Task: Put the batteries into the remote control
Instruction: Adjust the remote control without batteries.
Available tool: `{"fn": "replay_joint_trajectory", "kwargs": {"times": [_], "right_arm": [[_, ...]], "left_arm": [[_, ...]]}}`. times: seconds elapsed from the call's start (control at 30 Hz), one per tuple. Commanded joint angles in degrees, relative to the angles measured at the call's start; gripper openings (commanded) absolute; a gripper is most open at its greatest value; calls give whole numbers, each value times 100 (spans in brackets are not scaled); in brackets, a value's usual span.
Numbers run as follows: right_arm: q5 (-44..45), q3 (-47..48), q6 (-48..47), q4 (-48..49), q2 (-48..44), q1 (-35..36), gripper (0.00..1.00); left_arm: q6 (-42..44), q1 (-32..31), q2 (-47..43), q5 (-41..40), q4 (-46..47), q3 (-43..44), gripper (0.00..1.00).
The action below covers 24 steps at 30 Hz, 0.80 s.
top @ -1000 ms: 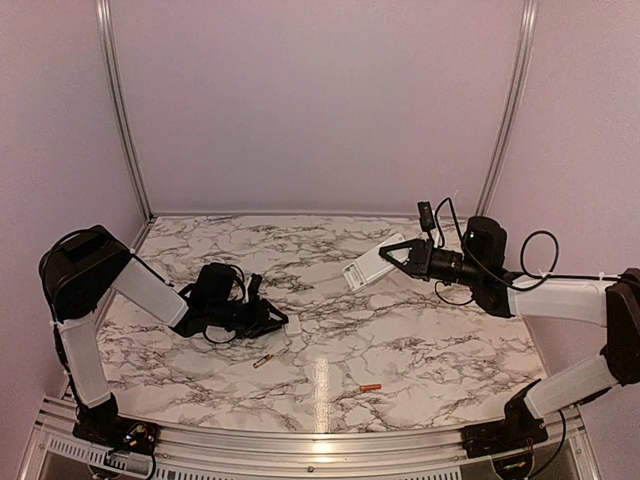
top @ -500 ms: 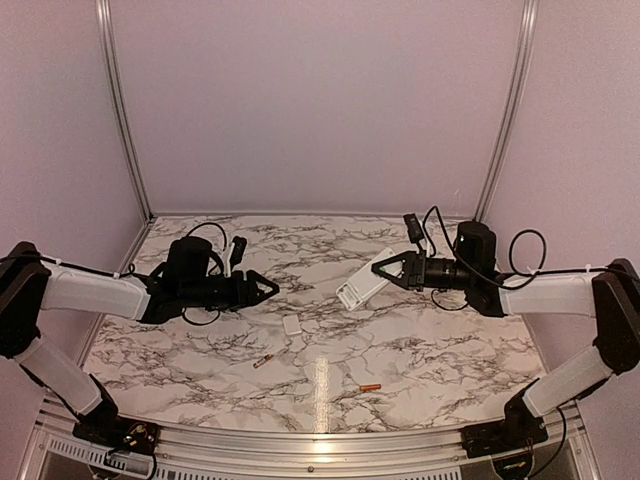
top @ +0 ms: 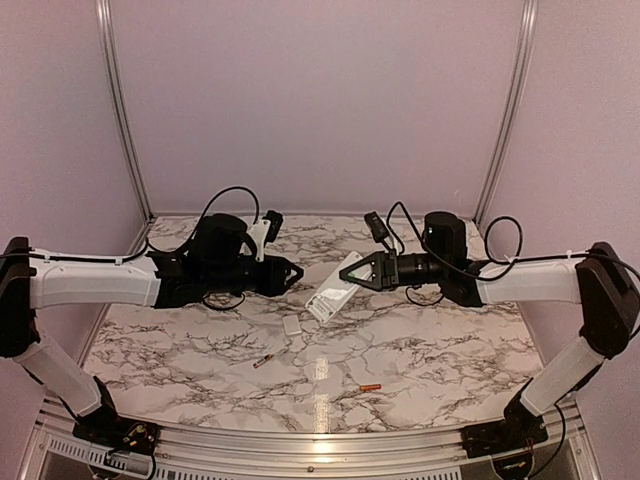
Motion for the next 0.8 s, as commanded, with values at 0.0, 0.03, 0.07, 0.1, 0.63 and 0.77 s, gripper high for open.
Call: {"fn": "replay_joint_trajectory", "kwargs": {"times": [0.0,0.03,0.07,0.1,0.63,0.77], "right_arm": [[-41,342,-84,-165,145,93,0],[-17,369,-81,-174,154,94,0],[9,388,-81,-178,172,94,0],[40,414,-73,-178,192,94,0],[153,496,186,95,362,102,12],[179,514,239,162,390,98,13]], "left_arm": [[453,-275,353,-831,-1048,262,35],[509,-337,389,-829,-1097,302,34],[565,-406,411,-789,-1098,319,33],[612,-472,434,-744,-1087,330,31],[817,-1036,903,-297,-1036,838,24],[863,-1126,1054,-305,-1087,996,24]]}}
